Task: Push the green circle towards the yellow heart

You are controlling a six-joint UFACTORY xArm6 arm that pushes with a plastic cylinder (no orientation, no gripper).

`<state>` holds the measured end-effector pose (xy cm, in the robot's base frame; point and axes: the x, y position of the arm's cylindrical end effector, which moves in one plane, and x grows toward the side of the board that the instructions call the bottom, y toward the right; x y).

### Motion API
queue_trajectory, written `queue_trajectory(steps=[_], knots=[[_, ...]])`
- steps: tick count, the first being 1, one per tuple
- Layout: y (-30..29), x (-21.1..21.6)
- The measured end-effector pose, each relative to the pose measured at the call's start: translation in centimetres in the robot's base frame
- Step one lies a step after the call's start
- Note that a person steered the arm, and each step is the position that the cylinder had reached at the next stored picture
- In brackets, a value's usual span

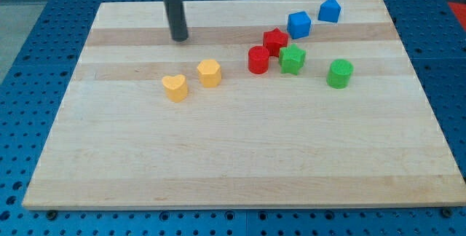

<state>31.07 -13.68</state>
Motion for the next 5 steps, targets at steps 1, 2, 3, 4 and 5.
queue_trajectory(steps=[1,2,3,4,5], knots=[[-4.4,4.6],[-5.6,9.8],[-5.4,14.0],[-3.2,18.6],[3.0,21.5]])
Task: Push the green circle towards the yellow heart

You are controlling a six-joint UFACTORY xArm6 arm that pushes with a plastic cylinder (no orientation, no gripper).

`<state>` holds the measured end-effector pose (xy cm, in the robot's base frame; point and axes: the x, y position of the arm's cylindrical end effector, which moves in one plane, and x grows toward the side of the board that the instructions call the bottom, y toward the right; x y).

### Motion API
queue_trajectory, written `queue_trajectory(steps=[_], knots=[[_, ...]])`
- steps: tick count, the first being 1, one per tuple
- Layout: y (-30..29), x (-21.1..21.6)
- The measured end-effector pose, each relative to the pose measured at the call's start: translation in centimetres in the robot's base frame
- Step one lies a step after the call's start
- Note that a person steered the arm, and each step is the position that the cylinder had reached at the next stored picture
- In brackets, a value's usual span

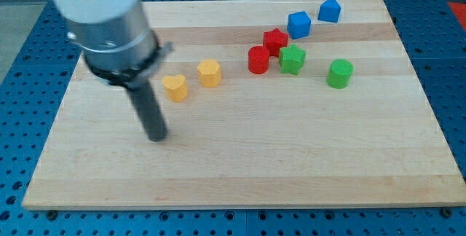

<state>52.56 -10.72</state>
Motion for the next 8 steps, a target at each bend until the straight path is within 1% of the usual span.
queue_trajectory(steps=[1,3,5,6,7,8], knots=[[7.6,0.5],[23.9,0.0],[34.5,-6.1],[38.9,-9.8],[39.2,-13.9],[36.1,-14.5]])
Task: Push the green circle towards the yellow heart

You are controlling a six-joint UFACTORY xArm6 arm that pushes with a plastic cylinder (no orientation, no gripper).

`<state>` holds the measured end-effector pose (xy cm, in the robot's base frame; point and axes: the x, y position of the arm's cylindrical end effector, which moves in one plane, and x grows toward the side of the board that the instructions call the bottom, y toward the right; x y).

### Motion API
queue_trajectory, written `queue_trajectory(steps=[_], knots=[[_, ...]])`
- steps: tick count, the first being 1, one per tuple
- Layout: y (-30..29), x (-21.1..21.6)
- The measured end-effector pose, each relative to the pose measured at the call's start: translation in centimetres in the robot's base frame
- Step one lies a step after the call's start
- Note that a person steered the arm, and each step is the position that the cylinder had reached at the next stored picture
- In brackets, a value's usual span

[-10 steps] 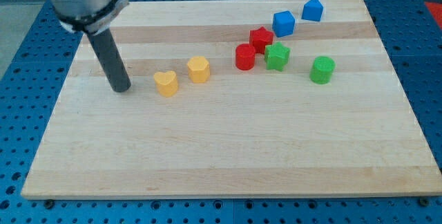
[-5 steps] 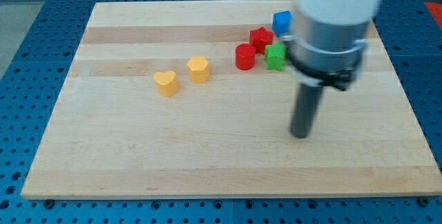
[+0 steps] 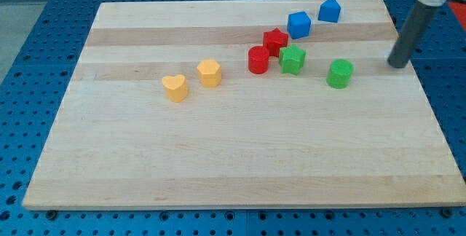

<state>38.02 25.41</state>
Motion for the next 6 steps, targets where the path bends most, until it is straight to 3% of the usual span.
queue_trajectory(steps=[3,6], knots=[[-16.3,7.1],[-13.6,6.5]])
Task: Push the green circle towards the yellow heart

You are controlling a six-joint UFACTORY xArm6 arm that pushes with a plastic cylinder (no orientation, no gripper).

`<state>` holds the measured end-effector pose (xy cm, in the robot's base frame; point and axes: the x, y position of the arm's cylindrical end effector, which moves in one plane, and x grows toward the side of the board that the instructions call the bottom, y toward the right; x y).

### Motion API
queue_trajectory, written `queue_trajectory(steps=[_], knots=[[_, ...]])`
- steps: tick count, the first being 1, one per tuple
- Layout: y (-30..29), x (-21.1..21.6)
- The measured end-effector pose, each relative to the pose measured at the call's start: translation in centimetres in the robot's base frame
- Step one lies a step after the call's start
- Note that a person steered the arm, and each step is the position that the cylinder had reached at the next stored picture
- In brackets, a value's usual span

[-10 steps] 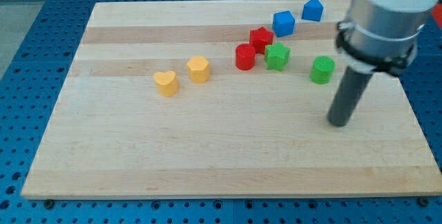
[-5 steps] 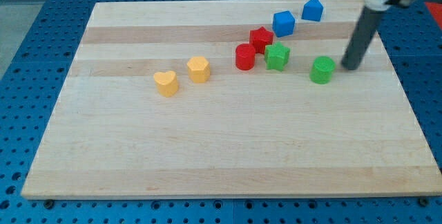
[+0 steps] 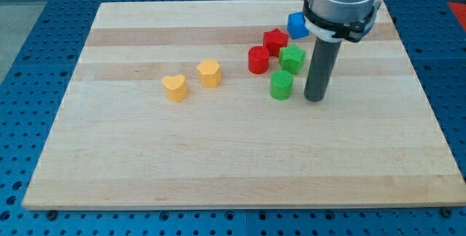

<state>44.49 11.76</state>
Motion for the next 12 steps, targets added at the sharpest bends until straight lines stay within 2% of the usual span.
queue_trajectory(steps=[2,4,6,7,8,9,10,12], knots=[[-1.4,-2.7],[-7.1,-3.1],[-13.9,0.4],[-13.3,0.7],[-9.3,0.7],[-7.6,2.2],[-8.4,3.5],[-15.1,3.5]])
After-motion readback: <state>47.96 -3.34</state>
